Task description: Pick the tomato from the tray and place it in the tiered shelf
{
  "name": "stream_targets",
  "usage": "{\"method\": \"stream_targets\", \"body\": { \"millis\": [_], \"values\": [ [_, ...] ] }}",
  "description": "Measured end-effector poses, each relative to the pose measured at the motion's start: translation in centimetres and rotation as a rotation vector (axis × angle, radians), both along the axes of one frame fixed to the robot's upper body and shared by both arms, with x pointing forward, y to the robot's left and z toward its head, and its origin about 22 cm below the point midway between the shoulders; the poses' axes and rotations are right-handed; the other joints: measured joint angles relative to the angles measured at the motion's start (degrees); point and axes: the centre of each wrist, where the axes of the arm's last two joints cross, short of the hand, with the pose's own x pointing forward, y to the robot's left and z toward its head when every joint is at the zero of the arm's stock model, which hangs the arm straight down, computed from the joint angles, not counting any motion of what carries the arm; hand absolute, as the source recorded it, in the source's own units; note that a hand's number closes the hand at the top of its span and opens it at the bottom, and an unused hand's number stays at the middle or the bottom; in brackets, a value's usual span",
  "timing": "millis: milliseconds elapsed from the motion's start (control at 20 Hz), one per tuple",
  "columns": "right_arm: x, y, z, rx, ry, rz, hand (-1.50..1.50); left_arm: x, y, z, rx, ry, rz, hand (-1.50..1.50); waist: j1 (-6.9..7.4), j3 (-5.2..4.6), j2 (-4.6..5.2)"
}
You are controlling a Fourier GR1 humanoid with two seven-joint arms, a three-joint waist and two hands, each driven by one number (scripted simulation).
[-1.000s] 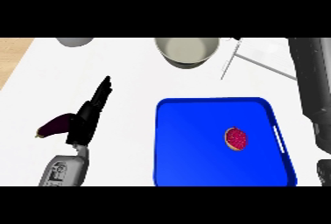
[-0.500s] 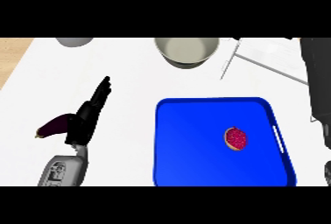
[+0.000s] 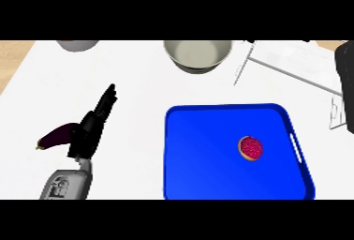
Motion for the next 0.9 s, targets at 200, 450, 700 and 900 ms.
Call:
{"method": "stream_targets", "body": {
  "millis": [200, 450, 700, 900],
  "values": [
    [-0.6, -0.1, -0.1, 0.019, -0.013, -0.043, -1.50, 0.3, 0.5, 0.2, -0.001, 0.004, 0.007, 0.00, -0.21, 0.00, -0.09],
    [-1.4, -0.1, 0.6, 0.080, -0.092, -0.020, -1.50, 0.2, -0.1, 0.2, -0.004, 0.002, 0.006, 0.00, -0.23, 0.03, -0.10],
    [-2.0, 0.5, 1.5, 0.138, -0.164, 0.041, -1.50, 0.4, 0.4, -0.1, 0.000, 0.007, 0.007, 0.00, -0.28, 0.04, -0.11],
    [-2.7, 0.3, 2.7, 0.168, -0.212, 0.092, -1.50, 0.5, 0.0, -0.1, 0.000, 0.007, 0.011, 0.00, -0.27, 0.03, -0.10]
  ]
}}
